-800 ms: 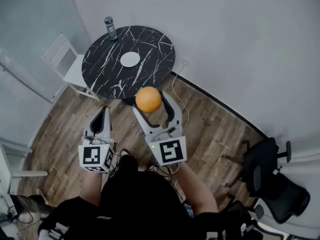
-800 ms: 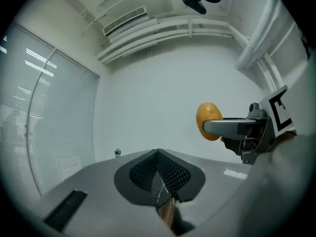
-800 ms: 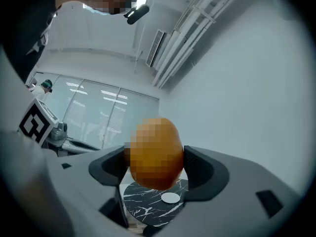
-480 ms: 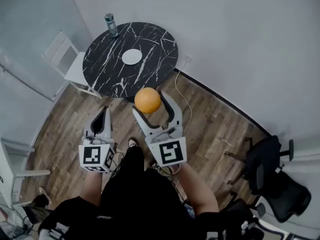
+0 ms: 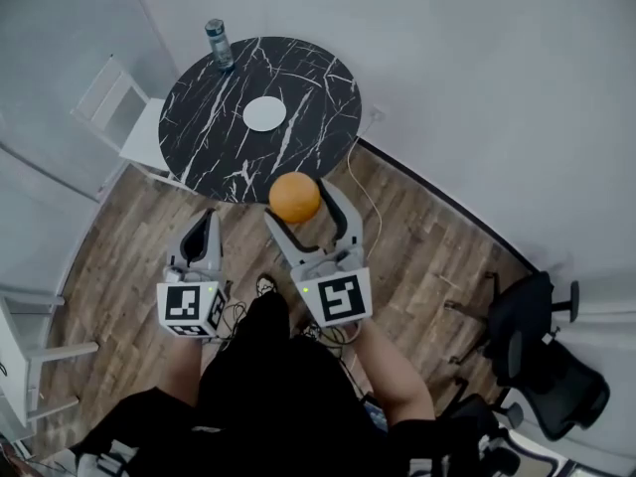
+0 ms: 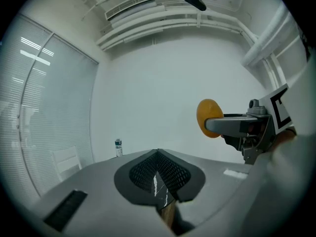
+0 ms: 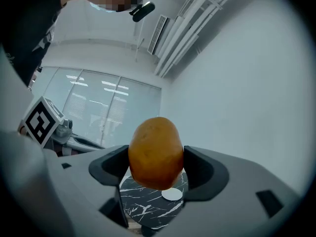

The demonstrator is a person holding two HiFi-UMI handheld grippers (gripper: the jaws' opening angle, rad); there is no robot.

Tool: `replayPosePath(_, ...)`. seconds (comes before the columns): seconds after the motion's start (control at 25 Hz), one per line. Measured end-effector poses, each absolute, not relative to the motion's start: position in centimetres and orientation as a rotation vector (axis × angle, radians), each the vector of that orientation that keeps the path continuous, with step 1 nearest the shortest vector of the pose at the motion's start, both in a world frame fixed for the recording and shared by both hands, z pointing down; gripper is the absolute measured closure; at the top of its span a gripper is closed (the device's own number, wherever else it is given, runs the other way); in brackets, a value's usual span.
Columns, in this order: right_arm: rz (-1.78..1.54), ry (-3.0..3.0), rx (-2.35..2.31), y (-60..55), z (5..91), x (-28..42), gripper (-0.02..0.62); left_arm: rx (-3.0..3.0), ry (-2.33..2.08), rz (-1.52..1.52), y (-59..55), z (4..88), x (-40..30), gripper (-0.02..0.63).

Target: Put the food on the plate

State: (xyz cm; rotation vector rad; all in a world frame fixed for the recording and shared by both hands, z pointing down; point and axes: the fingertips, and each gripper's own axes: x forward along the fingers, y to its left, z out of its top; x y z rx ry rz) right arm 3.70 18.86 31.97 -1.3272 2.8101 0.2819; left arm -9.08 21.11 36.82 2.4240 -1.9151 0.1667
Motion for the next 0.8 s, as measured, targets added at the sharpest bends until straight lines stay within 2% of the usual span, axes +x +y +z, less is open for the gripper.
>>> replayPosePath(0.8, 0.283, 2.92, -1.424, 5.5, 35.3, -2.9, 0.261, 2.539, -1.686, 0.253, 6.5, 39.5, -15.4, 0.606)
